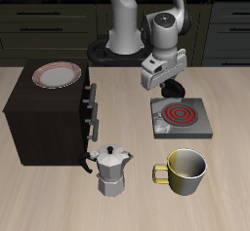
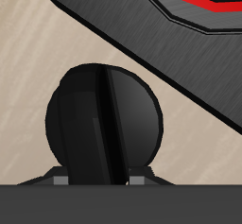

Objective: Turn off the flat stove

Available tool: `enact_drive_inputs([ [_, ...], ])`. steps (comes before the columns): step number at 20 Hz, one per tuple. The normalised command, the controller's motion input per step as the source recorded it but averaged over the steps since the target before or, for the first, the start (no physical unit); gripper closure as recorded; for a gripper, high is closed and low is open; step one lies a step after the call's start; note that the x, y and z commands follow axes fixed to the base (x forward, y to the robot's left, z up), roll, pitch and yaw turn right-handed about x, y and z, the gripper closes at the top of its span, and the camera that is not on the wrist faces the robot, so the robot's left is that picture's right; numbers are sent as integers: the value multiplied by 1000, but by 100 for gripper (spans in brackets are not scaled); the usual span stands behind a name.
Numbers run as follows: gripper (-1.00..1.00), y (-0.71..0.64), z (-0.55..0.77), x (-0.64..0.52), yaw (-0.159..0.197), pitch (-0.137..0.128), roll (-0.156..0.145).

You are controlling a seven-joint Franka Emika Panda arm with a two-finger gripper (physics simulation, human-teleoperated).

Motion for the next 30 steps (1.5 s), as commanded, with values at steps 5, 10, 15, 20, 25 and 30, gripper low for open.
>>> enact_drive_inputs([
  [5, 100, -287, -77, 418, -144, 49, -61],
  [10, 100, -21, 40, 261, -100, 5, -13],
  [15, 100, 189, -31, 161, -56, 23, 22],
  [20, 100, 187, 62, 53, -47, -18, 40],
  [25, 100, 87, 70, 69, -83, 6, 18],
  [30, 100, 50, 83, 70, -87, -13, 13],
])
